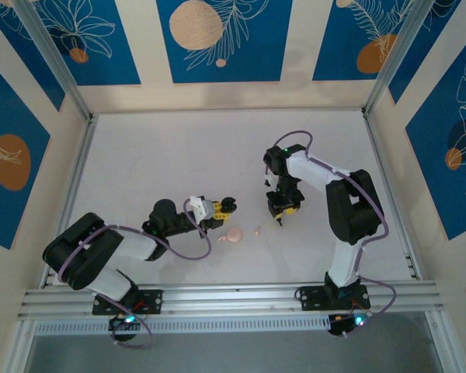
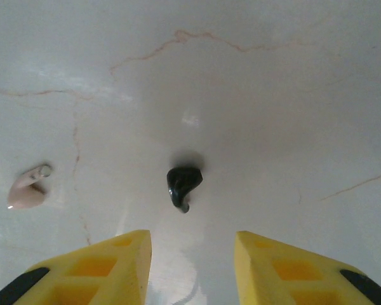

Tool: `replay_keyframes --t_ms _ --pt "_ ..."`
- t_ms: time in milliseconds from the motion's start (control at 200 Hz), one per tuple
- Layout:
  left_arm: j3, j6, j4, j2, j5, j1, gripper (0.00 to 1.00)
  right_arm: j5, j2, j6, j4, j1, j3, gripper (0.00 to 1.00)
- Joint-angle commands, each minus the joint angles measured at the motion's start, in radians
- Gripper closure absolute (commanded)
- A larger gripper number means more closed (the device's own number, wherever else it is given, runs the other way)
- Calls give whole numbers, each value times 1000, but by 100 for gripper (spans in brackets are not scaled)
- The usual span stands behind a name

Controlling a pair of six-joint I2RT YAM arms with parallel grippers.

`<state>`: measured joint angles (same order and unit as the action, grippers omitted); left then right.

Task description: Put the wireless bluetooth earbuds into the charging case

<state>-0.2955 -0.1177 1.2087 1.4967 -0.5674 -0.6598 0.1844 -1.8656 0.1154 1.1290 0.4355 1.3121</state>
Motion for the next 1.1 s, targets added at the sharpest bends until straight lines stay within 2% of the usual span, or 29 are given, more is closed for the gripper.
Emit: replay_keyframes --t_ms 0,690,1095 --pt "-15 -33 -5 -24 -7 -7 90 -3 -42 -7 1 5 -15 61" --pt "-13 -41 -46 -44 1 -7 90 -53 -88 -16 -46 17 -30 64" --pt "-11 -42 -51 -46 3 -9 90 -72 -112 -21 -81 13 -43 70"
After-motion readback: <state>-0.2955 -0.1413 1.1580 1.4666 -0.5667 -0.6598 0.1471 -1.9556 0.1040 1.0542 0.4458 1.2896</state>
